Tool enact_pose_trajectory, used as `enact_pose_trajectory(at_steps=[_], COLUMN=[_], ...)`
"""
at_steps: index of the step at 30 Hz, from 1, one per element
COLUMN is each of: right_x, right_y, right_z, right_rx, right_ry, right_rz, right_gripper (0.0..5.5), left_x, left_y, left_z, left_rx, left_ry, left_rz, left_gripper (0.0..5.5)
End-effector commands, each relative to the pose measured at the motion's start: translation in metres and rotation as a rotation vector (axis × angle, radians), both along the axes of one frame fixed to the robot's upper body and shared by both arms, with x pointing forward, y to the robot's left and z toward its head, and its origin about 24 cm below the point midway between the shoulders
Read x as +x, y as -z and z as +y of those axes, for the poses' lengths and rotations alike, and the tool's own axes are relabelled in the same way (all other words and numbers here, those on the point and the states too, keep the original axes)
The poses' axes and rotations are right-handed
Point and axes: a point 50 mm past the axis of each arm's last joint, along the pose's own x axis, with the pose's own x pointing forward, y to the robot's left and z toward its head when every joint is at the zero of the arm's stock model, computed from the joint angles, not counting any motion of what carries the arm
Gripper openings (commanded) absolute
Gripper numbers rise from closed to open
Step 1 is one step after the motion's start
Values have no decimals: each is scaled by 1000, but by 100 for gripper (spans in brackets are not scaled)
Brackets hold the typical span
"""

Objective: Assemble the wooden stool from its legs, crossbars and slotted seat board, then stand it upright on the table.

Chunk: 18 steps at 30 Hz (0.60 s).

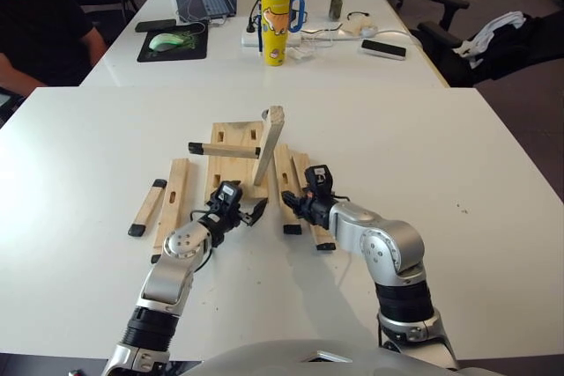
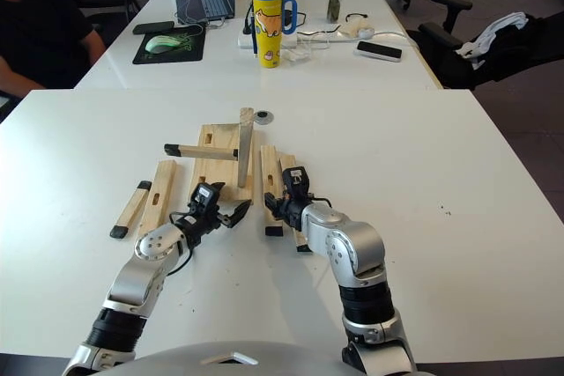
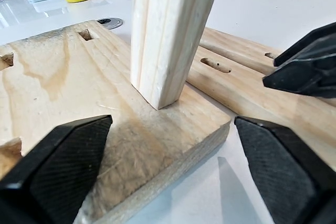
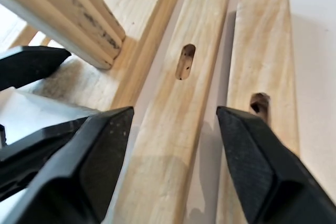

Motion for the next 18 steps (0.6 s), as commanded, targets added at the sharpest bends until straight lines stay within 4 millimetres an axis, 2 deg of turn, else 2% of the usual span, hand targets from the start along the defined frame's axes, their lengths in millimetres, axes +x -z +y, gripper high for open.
enact_pose_trajectory(at_steps=[1, 7, 11, 17, 18], right_x=[3, 4, 3, 4, 5], right_y=[2, 9, 14, 15, 14], right_z=[3, 9, 10, 7, 6], right_rx=[-19, -47, -194, -275, -280], right_ry=[16, 7, -17, -6, -4], right_rz=[41, 126, 154, 163, 154], right_gripper=[295, 295, 295, 295, 275], left_x=[2, 1, -1, -1, -2], left_y=[7, 6, 7, 10, 12], left_z=[3, 3, 4, -3, -5], left_rx=[32, 28, 24, 44, 67], left_ry=[18, 0, -14, -21, -28], left_rz=[41, 34, 40, 71, 88], left_gripper=[432, 432, 432, 432, 432])
